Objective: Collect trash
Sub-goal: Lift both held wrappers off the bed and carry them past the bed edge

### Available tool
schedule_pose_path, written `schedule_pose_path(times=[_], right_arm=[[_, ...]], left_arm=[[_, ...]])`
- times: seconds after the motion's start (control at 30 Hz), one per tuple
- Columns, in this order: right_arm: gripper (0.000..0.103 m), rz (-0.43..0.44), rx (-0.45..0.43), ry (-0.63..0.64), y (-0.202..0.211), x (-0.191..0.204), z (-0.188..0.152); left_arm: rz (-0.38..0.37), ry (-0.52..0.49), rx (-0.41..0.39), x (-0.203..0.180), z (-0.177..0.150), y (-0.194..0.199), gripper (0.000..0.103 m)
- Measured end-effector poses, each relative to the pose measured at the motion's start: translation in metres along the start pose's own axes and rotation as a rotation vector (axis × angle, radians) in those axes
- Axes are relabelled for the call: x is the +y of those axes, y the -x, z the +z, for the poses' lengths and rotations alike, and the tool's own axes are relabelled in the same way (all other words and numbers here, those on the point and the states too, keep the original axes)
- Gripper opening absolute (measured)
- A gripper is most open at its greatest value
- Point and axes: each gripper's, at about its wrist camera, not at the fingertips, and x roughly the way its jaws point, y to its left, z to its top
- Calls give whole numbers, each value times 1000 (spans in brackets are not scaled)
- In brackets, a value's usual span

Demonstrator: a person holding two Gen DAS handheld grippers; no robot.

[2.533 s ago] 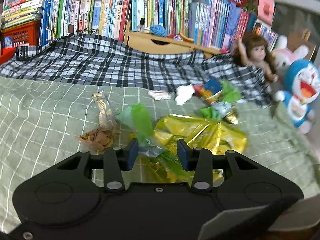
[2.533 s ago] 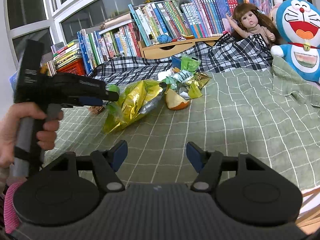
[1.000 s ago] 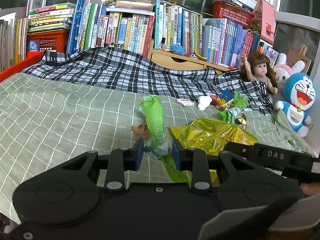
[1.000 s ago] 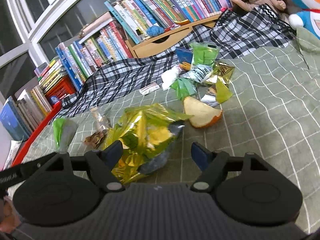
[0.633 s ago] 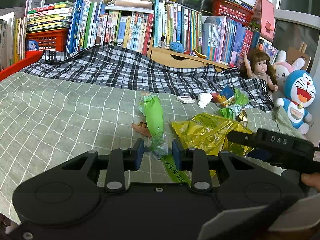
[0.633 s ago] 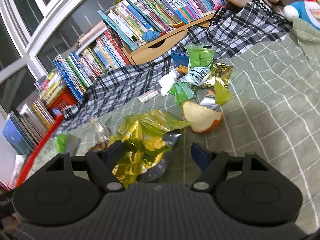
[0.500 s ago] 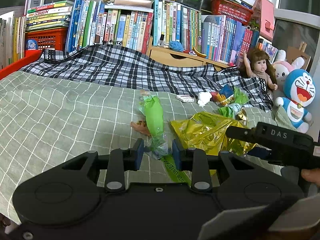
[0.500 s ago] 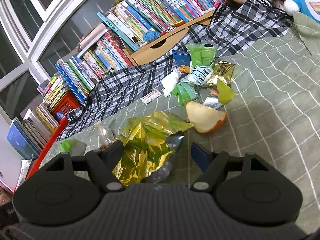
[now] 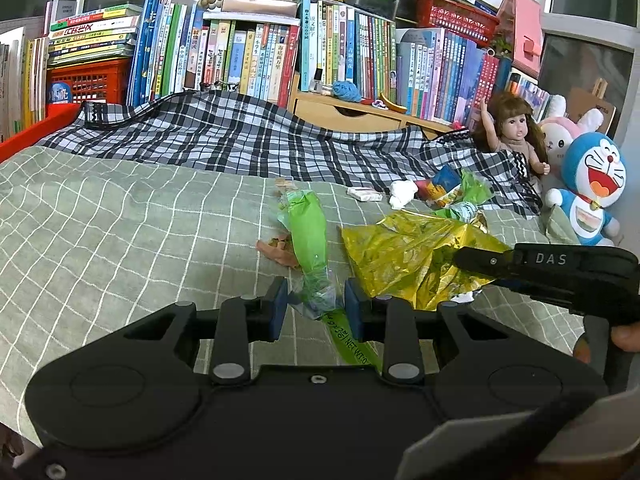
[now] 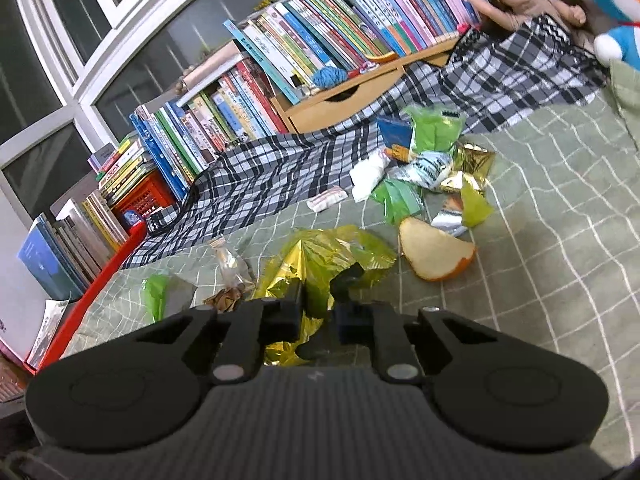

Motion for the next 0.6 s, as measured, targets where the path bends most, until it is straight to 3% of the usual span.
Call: schedule_pose_path(times=[0.23, 0.6], right_arm=[[7, 7, -41, 42, 28, 4, 1], [5, 50, -81, 112, 92, 8, -10]], left_arm=[[-16, 1, -14, -1, -2, 17, 29], [-73, 16, -38, -8, -16, 61, 29]])
